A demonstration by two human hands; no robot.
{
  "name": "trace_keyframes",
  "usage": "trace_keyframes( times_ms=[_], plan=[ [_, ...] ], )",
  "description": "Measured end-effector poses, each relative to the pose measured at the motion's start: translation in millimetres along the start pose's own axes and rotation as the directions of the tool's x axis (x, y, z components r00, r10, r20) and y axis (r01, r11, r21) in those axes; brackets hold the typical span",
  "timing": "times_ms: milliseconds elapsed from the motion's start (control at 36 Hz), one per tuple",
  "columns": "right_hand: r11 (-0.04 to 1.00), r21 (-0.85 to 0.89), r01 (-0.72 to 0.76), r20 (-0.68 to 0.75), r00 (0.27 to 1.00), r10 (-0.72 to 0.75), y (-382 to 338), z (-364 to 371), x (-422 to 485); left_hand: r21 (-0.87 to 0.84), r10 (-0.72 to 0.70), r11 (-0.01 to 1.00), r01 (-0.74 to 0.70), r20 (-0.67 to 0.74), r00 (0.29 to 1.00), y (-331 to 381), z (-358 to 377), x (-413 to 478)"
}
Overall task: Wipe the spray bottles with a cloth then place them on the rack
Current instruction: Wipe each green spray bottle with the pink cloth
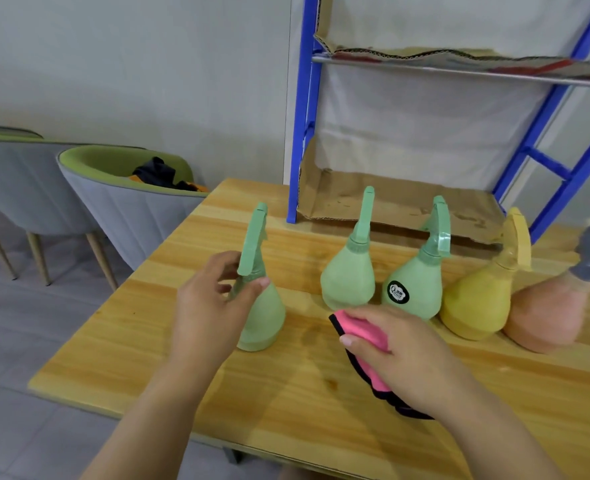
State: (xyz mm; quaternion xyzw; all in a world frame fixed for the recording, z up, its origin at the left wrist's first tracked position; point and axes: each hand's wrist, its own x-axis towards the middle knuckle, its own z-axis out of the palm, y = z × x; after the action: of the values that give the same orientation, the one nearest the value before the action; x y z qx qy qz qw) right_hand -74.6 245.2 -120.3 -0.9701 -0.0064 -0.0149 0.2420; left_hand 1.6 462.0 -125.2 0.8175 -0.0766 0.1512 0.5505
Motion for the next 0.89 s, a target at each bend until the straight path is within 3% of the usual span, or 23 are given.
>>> trace_keyframes(
  times_ms=[306,500,639,889],
  plan=[
    [0.952,0.301,-0.058,-0.171,0.979,0.114,30,-8,-35,-0.091,0.056,0.995,-0.04,0.184,0.981,29,38,-40],
    [0.906,0.414,0.093,-0.359,0.931,0.069,29,-27,-44,-0.093,0.065,0.995,-0.041,0.266,0.962,41,56,-53],
    [0.906,0.354,0.231,-0.452,0.891,-0.051,20,-43,-41,-0.153,0.065,0.988,-0.016,0.322,0.945,40,54,-53],
    [0.947,-0.008,0.32,-0.482,0.829,-0.284,-5,-63,-5,-0.217,0.12,0.975,-0.045,0.346,0.931,33,49,-48]
  ],
)
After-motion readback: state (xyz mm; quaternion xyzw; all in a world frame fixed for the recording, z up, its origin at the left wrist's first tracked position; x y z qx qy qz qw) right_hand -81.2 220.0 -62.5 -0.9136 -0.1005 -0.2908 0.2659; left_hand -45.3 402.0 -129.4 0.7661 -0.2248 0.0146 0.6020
